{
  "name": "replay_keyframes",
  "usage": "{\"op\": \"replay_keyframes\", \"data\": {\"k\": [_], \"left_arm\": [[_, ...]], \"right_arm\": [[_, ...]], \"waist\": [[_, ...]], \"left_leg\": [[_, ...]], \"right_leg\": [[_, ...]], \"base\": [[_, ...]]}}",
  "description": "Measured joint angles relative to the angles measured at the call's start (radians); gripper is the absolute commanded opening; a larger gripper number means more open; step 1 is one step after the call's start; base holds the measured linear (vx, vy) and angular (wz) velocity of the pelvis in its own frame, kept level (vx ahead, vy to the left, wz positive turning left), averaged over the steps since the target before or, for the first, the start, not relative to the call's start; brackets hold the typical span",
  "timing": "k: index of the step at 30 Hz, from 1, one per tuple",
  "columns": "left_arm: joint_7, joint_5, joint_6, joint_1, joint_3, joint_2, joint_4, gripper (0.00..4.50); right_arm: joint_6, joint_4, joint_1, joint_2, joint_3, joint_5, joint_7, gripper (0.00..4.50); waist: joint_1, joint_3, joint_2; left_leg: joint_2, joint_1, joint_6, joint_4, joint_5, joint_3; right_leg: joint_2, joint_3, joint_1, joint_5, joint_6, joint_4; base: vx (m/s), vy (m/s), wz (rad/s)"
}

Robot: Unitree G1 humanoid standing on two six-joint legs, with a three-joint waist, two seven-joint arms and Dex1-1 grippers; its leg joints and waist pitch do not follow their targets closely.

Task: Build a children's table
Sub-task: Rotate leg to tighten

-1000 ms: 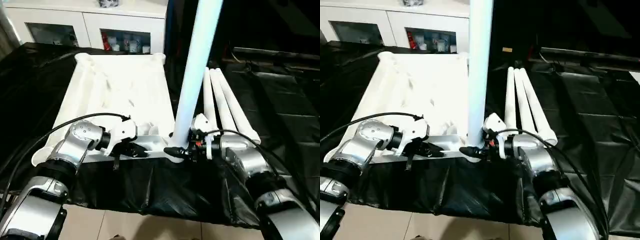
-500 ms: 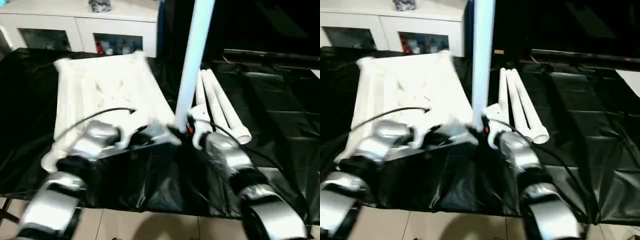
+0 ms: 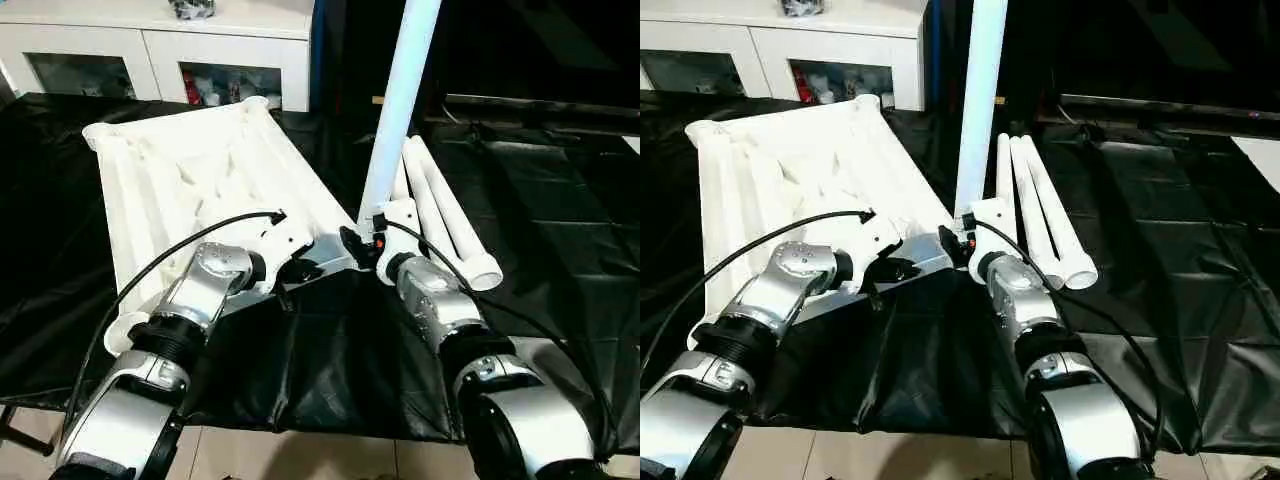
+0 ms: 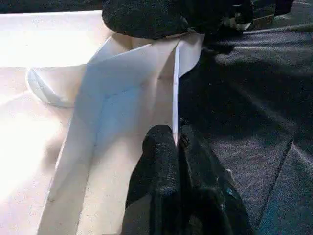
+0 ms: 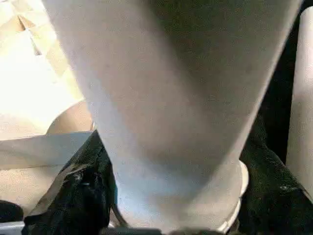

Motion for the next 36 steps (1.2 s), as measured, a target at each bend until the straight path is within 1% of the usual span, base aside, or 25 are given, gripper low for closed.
{"op": "replay_keyframes", "data": {"k": [1,5,6,10,11,12,15,17,19,21,24,25,28,33,34,36], "left_arm": [[0.000,0.000,0.001,0.003,0.000,0.001,-0.005,0.00],[0.000,0.000,0.005,0.009,0.002,0.004,-0.017,0.00],[-0.001,0.000,0.005,0.010,0.003,0.005,-0.018,0.00],[-0.014,-0.001,-0.004,0.013,0.008,0.015,-0.019,0.00],[-0.024,-0.002,-0.015,0.015,0.008,0.021,-0.019,0.00],[-0.034,-0.003,-0.028,0.018,0.008,0.030,-0.018,0.00],[-0.058,-0.010,-0.051,0.023,0.010,0.046,-0.017,0.00],[-0.104,-0.023,-0.089,0.031,0.006,0.070,-0.017,0.00],[-0.156,-0.031,-0.131,0.043,0.005,0.095,-0.017,0.00],[-0.187,-0.038,-0.149,0.047,0.005,0.112,-0.017,0.00],[-0.241,-0.045,-0.172,0.051,-0.001,0.133,-0.017,0.00],[-0.272,-0.055,-0.178,0.053,-0.002,0.144,-0.017,0.00],[-0.352,-0.072,-0.201,0.060,-0.006,0.172,-0.015,0.00],[-0.435,-0.090,-0.253,0.060,-0.014,0.200,0.007,0.00],[-0.458,-0.093,-0.265,0.059,-0.016,0.209,0.018,0.00],[-0.497,-0.100,-0.283,0.059,-0.022,0.222,0.026,0.00]], "right_arm": [[-0.002,0.002,0.000,0.001,-0.001,0.000,0.000,3.49],[-0.008,0.007,0.000,0.009,-0.012,0.001,0.013,3.56],[-0.009,0.008,0.000,0.009,-0.012,0.001,0.018,3.85],[-0.025,0.013,0.000,0.009,-0.011,-0.001,0.059,4.02],[-0.034,0.017,0.000,0.007,-0.007,-0.008,0.067,4.12],[-0.042,0.017,0.000,0.003,0.006,-0.016,0.083,4.36],[-0.048,0.015,0.000,-0.008,0.029,-0.026,0.135,4.36],[-0.046,-0.010,0.012,-0.036,0.055,-0.035,0.220,4.36],[-0.045,-0.037,0.031,-0.059,0.072,-0.035,0.314,4.36],[-0.044,-0.058,0.043,-0.078,0.091,-0.035,0.380,4.36],[-0.042,-0.094,0.070,-0.107,0.106,-0.032,0.490,4.36],[-0.037,-0.125,0.085,-0.129,0.122,-0.029,0.553,4.36],[-0.010,-0.196,0.117,-0.181,0.165,-0.010,0.704,4.36],[0.029,-0.277,0.149,-0.228,0.209,0.001,0.855,4.36],[0.041,-0.294,0.154,-0.238,0.219,0.001,0.887,4.09],[0.054,-0.325,0.164,-0.254,0.236,0.002,0.935,4.01]], "waist": [[-0.001,0.000,0.000],[-0.004,0.000,0.000],[-0.005,0.000,0.000],[-0.011,0.000,0.000],[-0.013,0.000,0.000],[-0.017,0.000,0.000],[-0.024,0.000,0.000],[-0.024,0.001,0.000],[-0.019,0.001,0.000],[-0.016,0.001,0.001],[-0.002,0.002,0.001],[0.004,0.002,0.002],[0.015,0.002,0.002],[0.032,0.002,0.002],[0.035,0.002,0.002],[0.038,0.002,0.002]], "left_leg": [[0.000,0.000,0.000,0.000,0.000,0.000],[0.000,0.000,0.000,0.000,0.000,0.000],[0.000,-0.001,0.000,0.000,0.000,0.000],[0.000,-0.001,0.000,0.000,0.000,0.000],[0.000,-0.001,0.000,0.000,0.000,0.000],[0.000,-0.002,0.000,0.000,0.000,0.000],[0.001,-0.003,0.000,0.000,0.000,0.000],[0.001,-0.005,0.000,0.000,0.000,0.000],[0.002,-0.007,0.000,0.000,0.000,0.000],[0.003,-0.007,0.001,0.000,0.000,0.000],[0.003,-0.007,0.000,0.001,0.000,0.000],[0.004,-0.007,0.000,0.001,0.000,0.001],[0.004,-0.007,0.000,0.001,0.000,0.001],[0.005,-0.007,0.000,0.002,0.000,0.001],[0.005,-0.007,0.000,0.002,0.000,0.002],[0.005,-0.006,0.000,0.002,0.000,0.002]], "right_leg": [[0.000,0.000,0.000,0.000,0.000,0.000],[0.000,0.000,0.000,0.000,0.000,0.000],[0.000,0.000,0.000,0.000,0.000,0.000],[0.000,0.000,-0.001,0.000,0.000,0.000],[0.000,0.000,-0.001,0.000,0.000,0.000],[0.000,-0.001,-0.002,0.000,0.000,0.000],[0.000,-0.001,-0.002,0.000,0.000,0.000],[0.001,-0.002,-0.004,0.000,0.000,-0.001],[0.001,-0.003,-0.005,0.000,0.000,-0.001],[0.001,-0.003,-0.005,0.000,0.000,0.000],[0.001,-0.003,-0.005,0.000,0.000,0.000],[0.001,-0.003,-0.005,0.000,0.000,0.001],[0.001,-0.004,-0.005,0.000,0.000,0.001],[0.001,-0.004,-0.004,0.000,0.000,0.001],[0.001,-0.004,-0.004,0.000,0.000,0.001],[0.001,-0.004,-0.004,0.000,0.000,0.001]], "base": [[0.000,0.000,0.00],[0.000,0.000,0.00],[0.000,0.000,0.00],[0.000,0.000,0.00],[0.000,0.000,0.00],[0.000,0.000,0.00],[0.000,0.000,0.00],[0.000,0.000,0.00],[0.000,0.000,0.00],[0.000,0.000,0.00],[0.000,0.000,0.00],[0.000,0.000,0.00],[0.000,0.000,0.00],[0.000,0.000,0.00],[0.000,0.000,0.00],[0.000,0.000,0.00]]}}
